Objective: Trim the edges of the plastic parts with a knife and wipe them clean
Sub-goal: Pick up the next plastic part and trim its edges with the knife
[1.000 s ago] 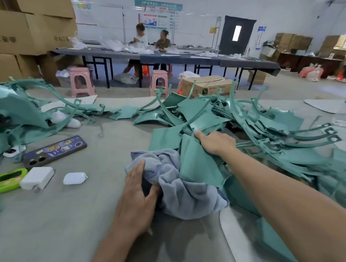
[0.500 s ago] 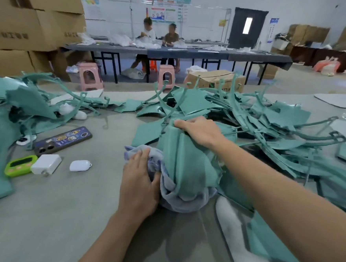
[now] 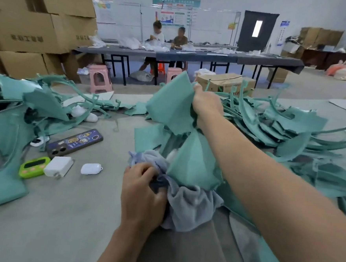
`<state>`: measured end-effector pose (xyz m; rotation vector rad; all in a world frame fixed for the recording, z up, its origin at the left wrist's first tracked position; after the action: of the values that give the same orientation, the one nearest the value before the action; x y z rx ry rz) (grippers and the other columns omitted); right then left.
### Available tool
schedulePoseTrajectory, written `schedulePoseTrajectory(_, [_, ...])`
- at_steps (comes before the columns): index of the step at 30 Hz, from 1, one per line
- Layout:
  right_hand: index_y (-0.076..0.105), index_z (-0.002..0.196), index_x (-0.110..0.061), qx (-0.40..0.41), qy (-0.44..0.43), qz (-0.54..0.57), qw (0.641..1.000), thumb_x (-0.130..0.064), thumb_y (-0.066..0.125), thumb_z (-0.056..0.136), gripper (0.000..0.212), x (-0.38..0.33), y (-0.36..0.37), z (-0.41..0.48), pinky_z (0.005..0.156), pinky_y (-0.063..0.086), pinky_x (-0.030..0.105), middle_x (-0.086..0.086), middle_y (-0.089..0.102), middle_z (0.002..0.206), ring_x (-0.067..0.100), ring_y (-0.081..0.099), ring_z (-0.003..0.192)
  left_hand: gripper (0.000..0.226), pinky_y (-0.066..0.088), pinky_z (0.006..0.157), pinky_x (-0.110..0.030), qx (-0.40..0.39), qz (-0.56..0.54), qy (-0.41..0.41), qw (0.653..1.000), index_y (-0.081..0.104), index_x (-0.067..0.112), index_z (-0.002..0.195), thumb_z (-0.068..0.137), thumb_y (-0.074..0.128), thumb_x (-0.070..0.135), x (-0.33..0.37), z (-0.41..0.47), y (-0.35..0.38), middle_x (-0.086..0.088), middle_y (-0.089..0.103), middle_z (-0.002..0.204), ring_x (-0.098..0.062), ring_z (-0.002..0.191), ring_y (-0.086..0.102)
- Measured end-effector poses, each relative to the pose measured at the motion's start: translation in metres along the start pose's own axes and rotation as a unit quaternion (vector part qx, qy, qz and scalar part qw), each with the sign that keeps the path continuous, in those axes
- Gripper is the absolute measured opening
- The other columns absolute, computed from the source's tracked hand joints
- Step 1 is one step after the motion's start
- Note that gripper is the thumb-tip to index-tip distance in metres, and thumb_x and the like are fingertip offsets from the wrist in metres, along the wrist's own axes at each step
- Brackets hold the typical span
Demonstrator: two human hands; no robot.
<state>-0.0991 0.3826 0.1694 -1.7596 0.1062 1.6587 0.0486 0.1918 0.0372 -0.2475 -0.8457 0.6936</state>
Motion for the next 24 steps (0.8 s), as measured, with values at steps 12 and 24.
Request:
schedulePoseTrajectory(12, [0.076, 0.081, -0.014, -0.084, -0.502, -0.155, 0.847, -0.014, 0.06, 0.097, 0.023, -0.062, 0.04, -0.107, 0.078, 0.047, 0.035, 0.001, 0.073, 0.08, 0.023, 0.062, 0.077, 0.022, 0.038, 0.058, -0.012, 0.217, -0.183, -0.39, 0.876, 0.055, 0.025, 0.077, 0.072, 0.056, 0.046, -0.045, 0.006, -0.044, 0.008, 0.057, 0.068, 0.004, 0.064, 0.054])
schedulePoseTrajectory(24, [0.072, 0.079, -0.013, -0.078, -0.663, -0.158, 0.728, -0.005, 0.067, 0.086, 0.012, -0.003, 0.019, -0.211, 0.088, 0.041, 0.034, -0.002, 0.072, 0.085, 0.023, 0.062, 0.082, 0.018, 0.057, 0.071, -0.021, 0.076, -0.673, -0.269, 0.684, 0.075, 0.012, 0.084, 0.088, 0.066, 0.028, 0.025, 0.02, -0.032, 0.001, 0.071, 0.083, -0.008, 0.081, 0.067])
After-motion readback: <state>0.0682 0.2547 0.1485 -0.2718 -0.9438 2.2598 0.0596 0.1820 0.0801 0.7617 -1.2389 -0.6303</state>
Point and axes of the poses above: each hand's wrist, its own z-axis towards the middle knuckle, its own y-axis out of the palm, x = y × z, the point moved 4 cm from there along z, towards the middle knuckle
